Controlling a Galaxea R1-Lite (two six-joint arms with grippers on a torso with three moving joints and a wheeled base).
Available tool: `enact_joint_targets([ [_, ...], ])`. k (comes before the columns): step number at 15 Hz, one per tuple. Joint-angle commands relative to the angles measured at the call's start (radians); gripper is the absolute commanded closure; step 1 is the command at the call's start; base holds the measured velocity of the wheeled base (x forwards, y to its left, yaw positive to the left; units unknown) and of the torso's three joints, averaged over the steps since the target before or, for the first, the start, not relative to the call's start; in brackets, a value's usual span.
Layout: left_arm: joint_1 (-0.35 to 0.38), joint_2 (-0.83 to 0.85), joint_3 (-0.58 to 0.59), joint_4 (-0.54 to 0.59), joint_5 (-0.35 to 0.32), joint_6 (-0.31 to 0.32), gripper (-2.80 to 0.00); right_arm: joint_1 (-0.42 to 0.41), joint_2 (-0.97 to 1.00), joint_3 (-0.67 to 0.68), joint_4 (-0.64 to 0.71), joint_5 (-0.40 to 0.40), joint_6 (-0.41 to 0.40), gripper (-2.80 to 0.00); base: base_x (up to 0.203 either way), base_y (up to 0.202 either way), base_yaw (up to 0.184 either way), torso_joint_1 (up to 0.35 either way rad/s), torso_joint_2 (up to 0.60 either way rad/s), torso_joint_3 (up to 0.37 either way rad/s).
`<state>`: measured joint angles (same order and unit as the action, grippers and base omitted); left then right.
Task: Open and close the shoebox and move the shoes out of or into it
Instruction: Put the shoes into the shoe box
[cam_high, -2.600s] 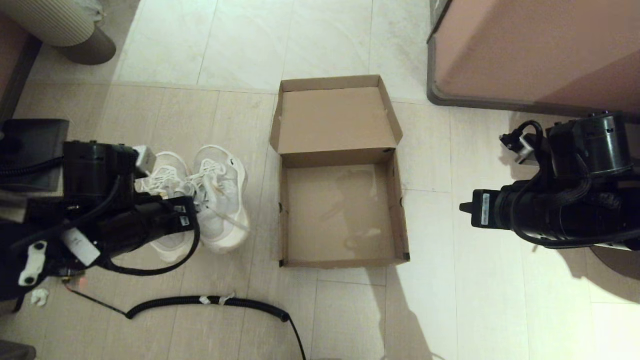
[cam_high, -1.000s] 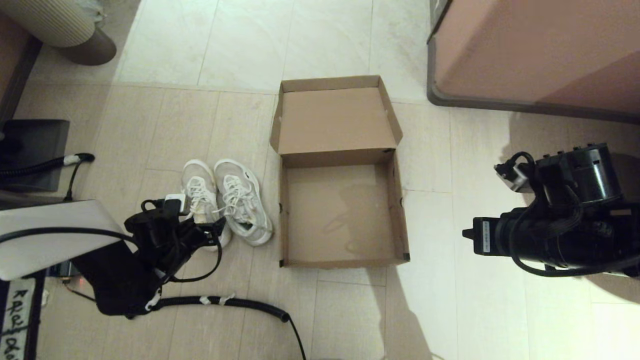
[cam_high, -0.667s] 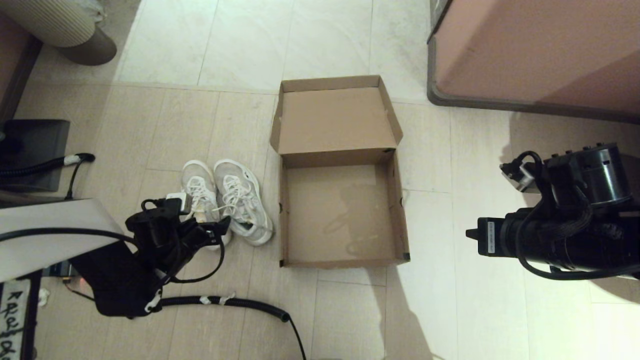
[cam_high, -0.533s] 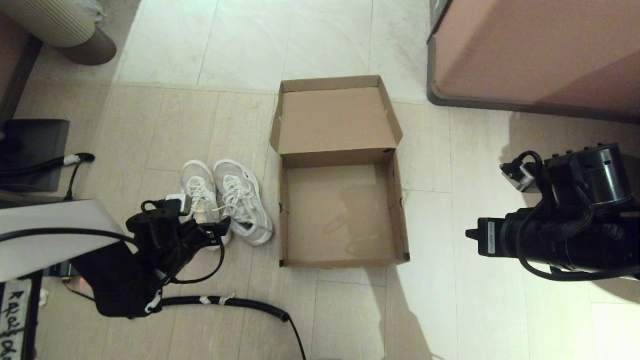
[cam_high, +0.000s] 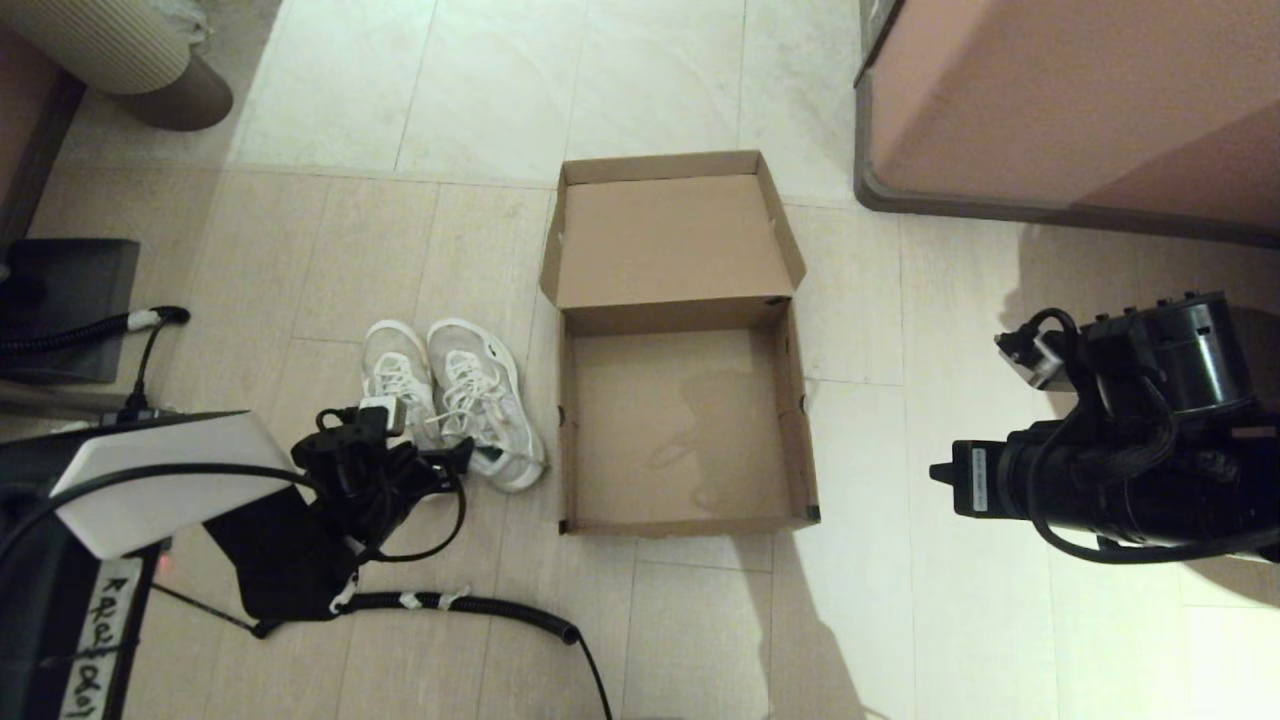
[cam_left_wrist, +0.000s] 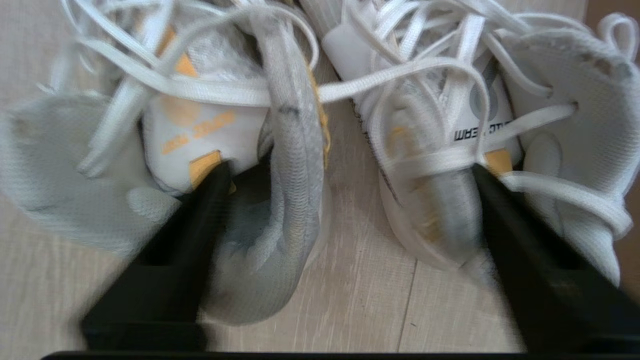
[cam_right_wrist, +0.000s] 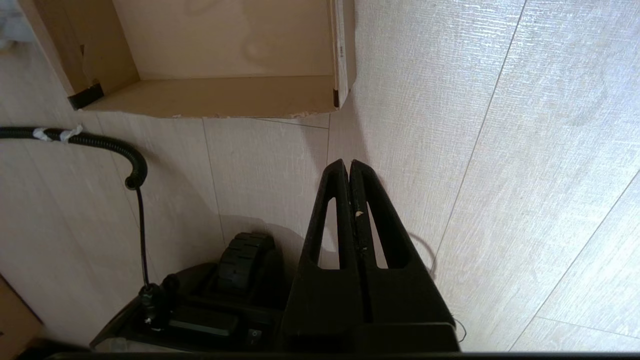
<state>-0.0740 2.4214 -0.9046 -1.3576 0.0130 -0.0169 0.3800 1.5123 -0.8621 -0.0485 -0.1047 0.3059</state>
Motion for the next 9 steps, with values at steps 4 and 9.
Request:
enact_joint_targets([
  [4, 0.0, 0.082, -0.058, -0.003, 0.002, 0.0, 0.0, 0.001, 0.006, 0.005, -0.001, 0.0, 0.002, 0.0, 0.0, 0.0, 0.0, 0.0, 0.0, 0.0],
  [9, 0.0, 0.099, -0.157, 0.107, 0.007, 0.002, 0.0, 0.002, -0.019, 0.006, -0.001, -0.001, -0.006, 0.0, 0.0, 0.0, 0.0, 0.0, 0.0, 0.0],
])
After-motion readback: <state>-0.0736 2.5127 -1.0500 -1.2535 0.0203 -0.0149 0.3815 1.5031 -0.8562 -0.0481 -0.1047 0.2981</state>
